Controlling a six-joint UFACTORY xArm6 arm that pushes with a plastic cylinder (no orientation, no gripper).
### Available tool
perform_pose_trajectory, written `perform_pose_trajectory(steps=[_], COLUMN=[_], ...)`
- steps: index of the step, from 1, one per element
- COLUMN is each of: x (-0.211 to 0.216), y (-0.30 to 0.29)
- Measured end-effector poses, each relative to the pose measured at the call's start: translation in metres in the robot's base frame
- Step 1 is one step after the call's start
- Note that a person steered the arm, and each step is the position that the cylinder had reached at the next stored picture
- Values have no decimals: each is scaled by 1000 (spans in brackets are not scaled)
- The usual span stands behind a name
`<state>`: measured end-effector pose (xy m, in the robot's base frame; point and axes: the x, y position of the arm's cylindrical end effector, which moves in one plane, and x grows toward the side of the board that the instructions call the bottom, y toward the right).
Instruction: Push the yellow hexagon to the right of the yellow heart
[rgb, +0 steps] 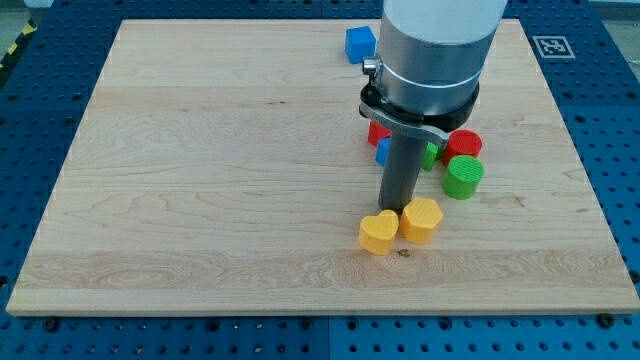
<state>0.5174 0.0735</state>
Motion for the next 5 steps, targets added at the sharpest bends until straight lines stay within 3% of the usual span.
perform_pose_trajectory(steps=[5], x=[9], y=[0])
